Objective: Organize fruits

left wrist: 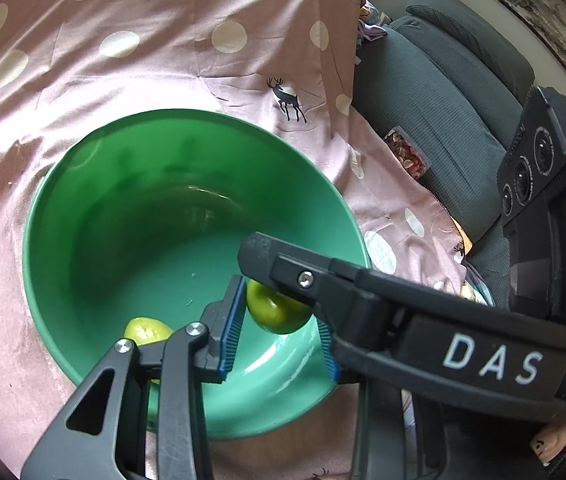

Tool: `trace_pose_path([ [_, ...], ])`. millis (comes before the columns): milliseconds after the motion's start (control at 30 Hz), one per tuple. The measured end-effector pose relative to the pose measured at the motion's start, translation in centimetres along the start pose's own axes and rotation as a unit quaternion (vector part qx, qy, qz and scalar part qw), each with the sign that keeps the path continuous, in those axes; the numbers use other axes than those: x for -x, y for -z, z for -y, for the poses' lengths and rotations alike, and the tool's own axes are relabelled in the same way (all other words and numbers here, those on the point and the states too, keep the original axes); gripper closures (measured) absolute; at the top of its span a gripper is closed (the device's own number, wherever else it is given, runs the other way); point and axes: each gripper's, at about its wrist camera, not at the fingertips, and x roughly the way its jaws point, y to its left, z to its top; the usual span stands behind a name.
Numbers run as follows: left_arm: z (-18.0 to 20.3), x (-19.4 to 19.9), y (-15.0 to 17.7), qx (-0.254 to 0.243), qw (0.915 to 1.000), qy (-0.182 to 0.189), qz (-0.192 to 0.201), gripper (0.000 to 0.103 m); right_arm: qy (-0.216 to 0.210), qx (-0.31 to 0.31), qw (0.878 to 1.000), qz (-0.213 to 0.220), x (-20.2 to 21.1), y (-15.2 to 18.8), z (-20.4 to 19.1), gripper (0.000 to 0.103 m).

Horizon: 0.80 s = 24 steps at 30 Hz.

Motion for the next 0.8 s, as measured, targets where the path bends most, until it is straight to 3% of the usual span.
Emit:
trace_pose_path([
  [233,-0.3,3.3,0.4,-0.008,0.9994,-0.009,0.034,0.066,0.018,-0.002,0.999,0.048,2.0,-0.1,-0.2,0.043],
  [333,-0.6,6.0,0.5,-0.002,0.9981,-0.009,0.060,0.061,0.013,0.003,0.998,0.068,3.1,-0.1,-0.6,0.042],
  [433,-1.0,9.3,0.9,0.000,0.9955,-0.021,0.092,0.048,0.008,0.006,0.996,0.085,3.9,0.0,-1.1,0.041],
  [567,-2.1,13.5,1.9,0.000,0.9891,-0.063,0.133,0.032,-0.002,0.010,0.995,0.104,4.6,0.2,-2.1,0.037],
  [800,-6.1,19.7,4.0,0.038,0.9729,-0.143,0.177,0.028,-0.011,0.030,0.992,0.122,5.1,0.8,-4.4,0.035],
])
